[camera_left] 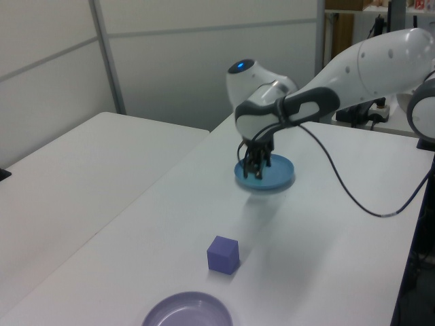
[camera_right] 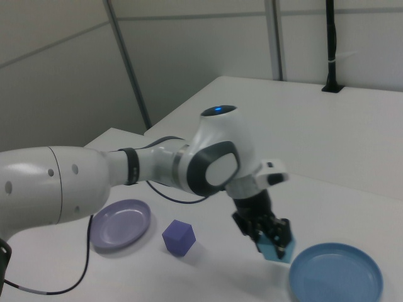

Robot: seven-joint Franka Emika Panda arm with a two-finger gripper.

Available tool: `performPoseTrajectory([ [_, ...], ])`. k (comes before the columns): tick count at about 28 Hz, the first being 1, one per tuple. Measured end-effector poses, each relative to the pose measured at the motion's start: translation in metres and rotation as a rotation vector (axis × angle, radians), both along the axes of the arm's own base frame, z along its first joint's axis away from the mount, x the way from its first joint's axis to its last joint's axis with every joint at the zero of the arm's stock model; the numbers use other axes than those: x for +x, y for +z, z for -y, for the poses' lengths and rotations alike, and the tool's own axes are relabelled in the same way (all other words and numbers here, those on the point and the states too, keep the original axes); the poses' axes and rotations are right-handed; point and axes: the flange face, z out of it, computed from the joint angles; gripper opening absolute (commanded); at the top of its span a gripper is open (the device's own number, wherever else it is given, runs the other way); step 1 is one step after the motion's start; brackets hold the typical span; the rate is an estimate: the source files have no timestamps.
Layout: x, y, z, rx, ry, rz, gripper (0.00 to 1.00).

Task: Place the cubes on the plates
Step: 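Carry the cyan cube to the light blue plate and release it, then lift the gripper and move it over the purple cube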

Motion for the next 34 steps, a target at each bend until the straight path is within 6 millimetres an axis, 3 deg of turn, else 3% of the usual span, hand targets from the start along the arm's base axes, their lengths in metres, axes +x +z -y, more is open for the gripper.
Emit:
performPoseTrajectory([
  [5,0.0,-0.003,0.048,-0.029,-0.032,0.051,0.25],
  [12,0.007,-0.038,0.089,-0.053,-0.056,0.125,0.4],
  [17,0.013,-0.053,0.099,-0.06,-0.059,0.139,0.7],
  [18,0.013,-0.052,0.1,-0.061,-0.06,0.14,0.89],
  [19,0.014,-0.051,0.1,-0.062,-0.061,0.143,1.0],
  [28,0.018,-0.039,0.101,-0.068,-0.06,0.166,1.0],
  [34,0.013,-0.009,0.097,-0.064,-0.071,0.154,1.0],
])
